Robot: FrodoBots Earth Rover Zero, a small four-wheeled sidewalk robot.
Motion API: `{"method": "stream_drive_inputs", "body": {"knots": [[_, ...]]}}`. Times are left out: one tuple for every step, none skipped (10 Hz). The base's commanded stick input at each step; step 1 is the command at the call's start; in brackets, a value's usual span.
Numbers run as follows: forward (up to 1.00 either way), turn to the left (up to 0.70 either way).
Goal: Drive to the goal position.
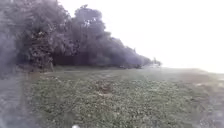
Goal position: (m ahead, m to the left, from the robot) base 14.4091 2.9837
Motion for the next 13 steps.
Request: {"method": "stream_drive_inputs", "body": {"knots": [[0.60,-0.15],[0.60,-0.15],[0.60,-0.15],[0.60,-0.15],[0.60,-0.15],[0.60,-0.15],[0.60,-0.15],[0.60,-0.15],[0.60,-0.15],[0.60,-0.15],[0.60,-0.15],[0.60,-0.15],[0.60,-0.15]]}}
